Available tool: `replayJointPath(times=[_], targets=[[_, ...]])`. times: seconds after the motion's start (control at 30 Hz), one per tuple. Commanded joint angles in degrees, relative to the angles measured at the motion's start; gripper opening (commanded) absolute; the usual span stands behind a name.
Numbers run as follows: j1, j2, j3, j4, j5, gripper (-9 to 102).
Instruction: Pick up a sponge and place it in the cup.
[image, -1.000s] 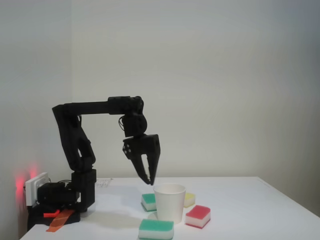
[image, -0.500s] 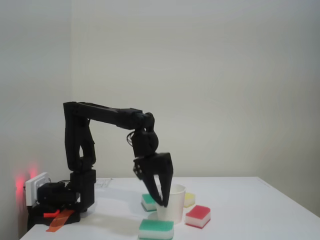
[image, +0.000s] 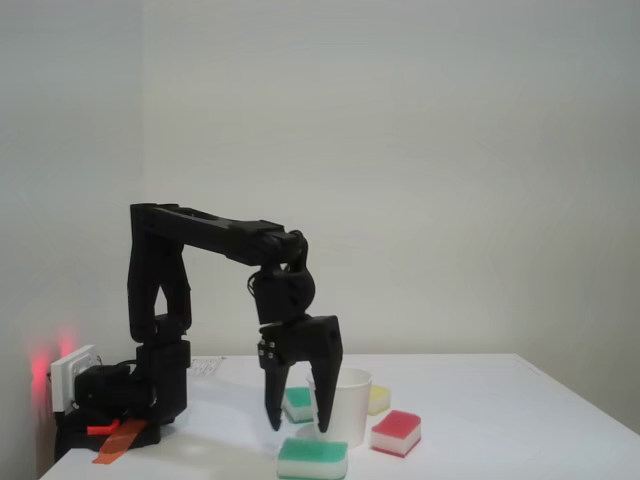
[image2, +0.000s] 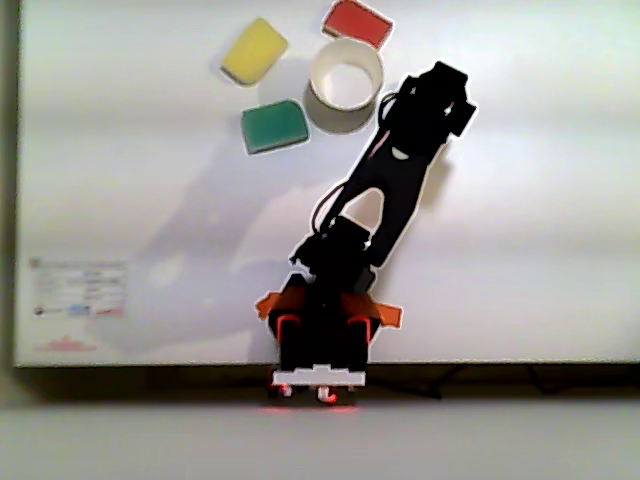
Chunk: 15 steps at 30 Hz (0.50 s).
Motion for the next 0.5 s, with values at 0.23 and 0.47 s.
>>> replayJointPath(times=[0.23, 0.47], targets=[[1.2, -4.0, -1.2, -9.8, -8.0, 36], [0.7, -6.4, -1.2, -12.9, -11.6, 37]])
